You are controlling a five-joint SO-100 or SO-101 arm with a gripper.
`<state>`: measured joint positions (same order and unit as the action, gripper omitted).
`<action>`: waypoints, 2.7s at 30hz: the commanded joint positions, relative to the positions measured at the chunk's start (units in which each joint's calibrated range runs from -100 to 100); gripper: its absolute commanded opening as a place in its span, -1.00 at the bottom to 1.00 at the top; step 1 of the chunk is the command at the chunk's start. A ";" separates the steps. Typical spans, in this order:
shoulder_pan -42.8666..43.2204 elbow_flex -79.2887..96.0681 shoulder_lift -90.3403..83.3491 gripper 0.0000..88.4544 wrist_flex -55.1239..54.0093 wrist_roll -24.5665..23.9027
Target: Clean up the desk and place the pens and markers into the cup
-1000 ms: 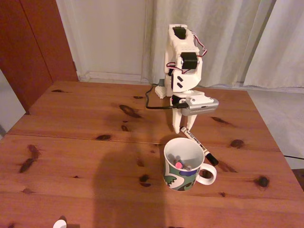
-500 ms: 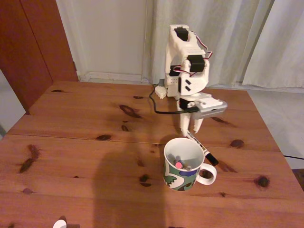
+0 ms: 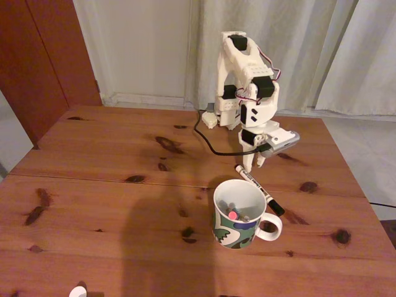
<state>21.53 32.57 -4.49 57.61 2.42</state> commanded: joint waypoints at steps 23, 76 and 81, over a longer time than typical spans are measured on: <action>-1.54 -0.83 6.19 -0.67 -11.03 0.46; -8.54 -7.32 2.30 -0.98 -16.62 4.13; -10.07 -7.32 0.23 -0.98 -20.66 4.44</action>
<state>12.50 29.00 0.51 40.11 6.42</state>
